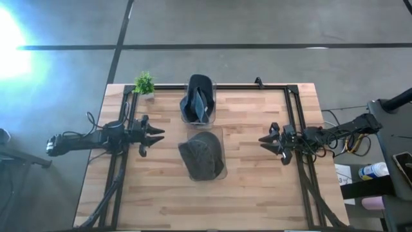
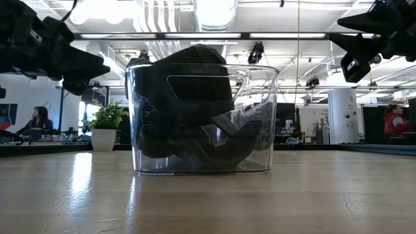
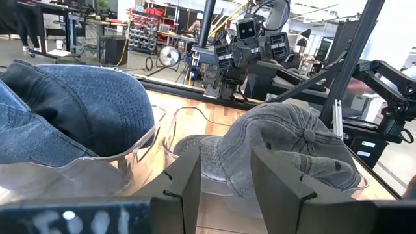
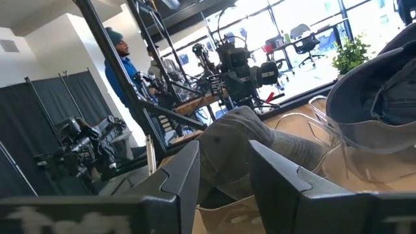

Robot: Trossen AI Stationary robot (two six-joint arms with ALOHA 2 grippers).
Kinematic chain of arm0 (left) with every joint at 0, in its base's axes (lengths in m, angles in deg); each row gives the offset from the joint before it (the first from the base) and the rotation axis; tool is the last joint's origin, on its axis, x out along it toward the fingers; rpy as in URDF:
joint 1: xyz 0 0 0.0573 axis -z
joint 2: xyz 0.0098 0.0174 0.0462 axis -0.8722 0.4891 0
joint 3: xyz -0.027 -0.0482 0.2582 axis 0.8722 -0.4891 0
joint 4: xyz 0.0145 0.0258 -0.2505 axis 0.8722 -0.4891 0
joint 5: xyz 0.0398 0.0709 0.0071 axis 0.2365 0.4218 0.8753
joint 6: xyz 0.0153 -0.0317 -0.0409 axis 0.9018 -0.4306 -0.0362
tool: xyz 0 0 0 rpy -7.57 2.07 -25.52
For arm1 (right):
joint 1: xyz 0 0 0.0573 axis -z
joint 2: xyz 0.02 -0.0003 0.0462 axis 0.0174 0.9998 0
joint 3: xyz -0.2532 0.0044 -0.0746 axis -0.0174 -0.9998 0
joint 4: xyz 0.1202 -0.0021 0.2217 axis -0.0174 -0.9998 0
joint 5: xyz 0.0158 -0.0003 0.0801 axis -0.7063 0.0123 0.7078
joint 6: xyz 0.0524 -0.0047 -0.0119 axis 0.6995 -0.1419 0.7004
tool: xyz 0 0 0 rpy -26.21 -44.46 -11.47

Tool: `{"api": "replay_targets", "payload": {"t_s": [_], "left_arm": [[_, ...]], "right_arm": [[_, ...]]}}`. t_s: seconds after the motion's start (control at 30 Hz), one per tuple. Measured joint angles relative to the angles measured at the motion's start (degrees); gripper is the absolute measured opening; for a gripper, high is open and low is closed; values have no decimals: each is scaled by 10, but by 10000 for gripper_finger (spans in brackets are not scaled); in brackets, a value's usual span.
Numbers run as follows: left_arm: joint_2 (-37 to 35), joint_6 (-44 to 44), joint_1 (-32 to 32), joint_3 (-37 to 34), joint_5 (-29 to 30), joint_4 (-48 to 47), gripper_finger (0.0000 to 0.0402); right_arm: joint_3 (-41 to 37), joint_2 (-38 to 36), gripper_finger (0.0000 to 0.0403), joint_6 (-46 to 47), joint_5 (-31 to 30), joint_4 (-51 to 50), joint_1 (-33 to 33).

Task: Pick & Place hat
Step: Return to Home Position

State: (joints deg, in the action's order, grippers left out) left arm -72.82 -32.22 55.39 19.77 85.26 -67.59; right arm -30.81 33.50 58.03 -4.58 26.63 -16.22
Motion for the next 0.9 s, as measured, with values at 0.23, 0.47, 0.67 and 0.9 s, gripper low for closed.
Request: {"api": "replay_targets", "payload": {"t_s": [0.23, 0.47, 0.67, 0.9], "left_arm": [[0, 0, 0, 0, 0, 0, 128], [0, 0, 0, 0, 0, 0, 128], [0, 0, 0, 0, 0, 0, 128], [0, 0, 0, 0, 0, 0, 128]], "right_arm": [[0, 0, 134, 0, 0, 0, 0], [0, 0, 130, 0, 0, 0, 0], [0, 0, 123, 0, 0, 0, 0], [0, 0, 129, 0, 0, 0, 0]]}}
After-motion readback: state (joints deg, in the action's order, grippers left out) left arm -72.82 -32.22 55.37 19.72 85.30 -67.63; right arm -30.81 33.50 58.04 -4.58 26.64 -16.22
